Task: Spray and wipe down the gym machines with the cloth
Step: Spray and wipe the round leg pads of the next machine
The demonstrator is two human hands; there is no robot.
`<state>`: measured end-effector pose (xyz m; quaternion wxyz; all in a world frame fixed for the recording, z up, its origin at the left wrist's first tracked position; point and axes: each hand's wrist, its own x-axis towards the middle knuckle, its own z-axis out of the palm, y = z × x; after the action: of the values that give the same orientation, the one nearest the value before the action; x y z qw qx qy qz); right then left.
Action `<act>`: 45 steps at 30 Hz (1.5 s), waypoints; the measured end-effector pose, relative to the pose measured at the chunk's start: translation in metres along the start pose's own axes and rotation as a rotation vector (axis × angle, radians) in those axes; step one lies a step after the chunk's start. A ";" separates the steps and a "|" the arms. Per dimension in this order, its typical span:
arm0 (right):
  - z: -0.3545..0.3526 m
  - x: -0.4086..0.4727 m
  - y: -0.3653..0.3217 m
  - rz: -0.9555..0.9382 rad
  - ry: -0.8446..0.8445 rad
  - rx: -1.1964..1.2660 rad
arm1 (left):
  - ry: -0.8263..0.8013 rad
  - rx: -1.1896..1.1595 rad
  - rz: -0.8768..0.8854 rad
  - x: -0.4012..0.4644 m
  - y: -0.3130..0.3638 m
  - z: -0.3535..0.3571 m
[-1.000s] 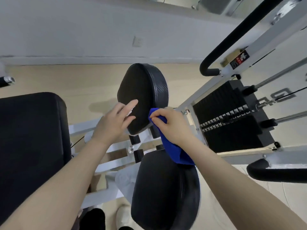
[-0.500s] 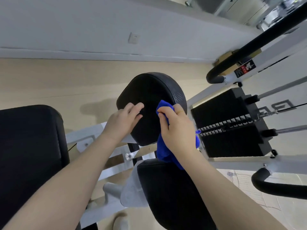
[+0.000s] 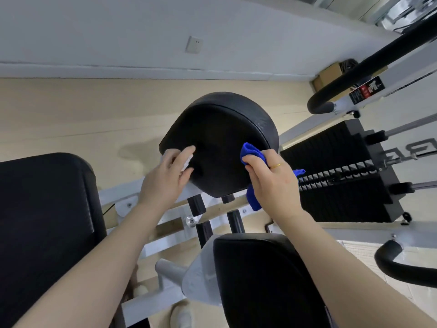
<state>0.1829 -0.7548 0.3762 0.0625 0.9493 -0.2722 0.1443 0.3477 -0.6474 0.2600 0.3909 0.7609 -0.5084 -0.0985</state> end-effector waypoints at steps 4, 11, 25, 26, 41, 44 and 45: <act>0.017 0.013 0.003 0.137 -0.056 0.054 | 0.120 -0.159 -0.197 0.015 0.005 -0.035; 0.037 0.057 -0.093 1.184 0.446 0.841 | -0.033 -0.441 -0.373 0.050 0.003 -0.086; 0.020 0.065 -0.088 1.735 0.554 1.290 | -0.562 -0.552 -0.422 0.103 -0.008 -0.100; 0.022 0.062 -0.089 1.710 0.519 1.227 | -0.566 -0.555 -0.426 0.103 -0.009 -0.099; 0.044 0.073 -0.104 1.621 0.294 1.075 | -0.177 -0.547 -0.525 0.042 0.003 -0.095; 0.049 0.075 -0.098 1.763 0.113 1.221 | -0.190 -0.554 -0.496 0.043 0.001 -0.095; 0.047 0.075 -0.093 1.787 0.133 1.238 | -0.191 -0.555 -0.497 0.042 0.001 -0.095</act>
<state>0.3045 -0.7226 0.3513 -0.5395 0.2654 -0.7402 0.3009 0.4185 -0.6357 0.3353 0.4971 0.7137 -0.2965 -0.3945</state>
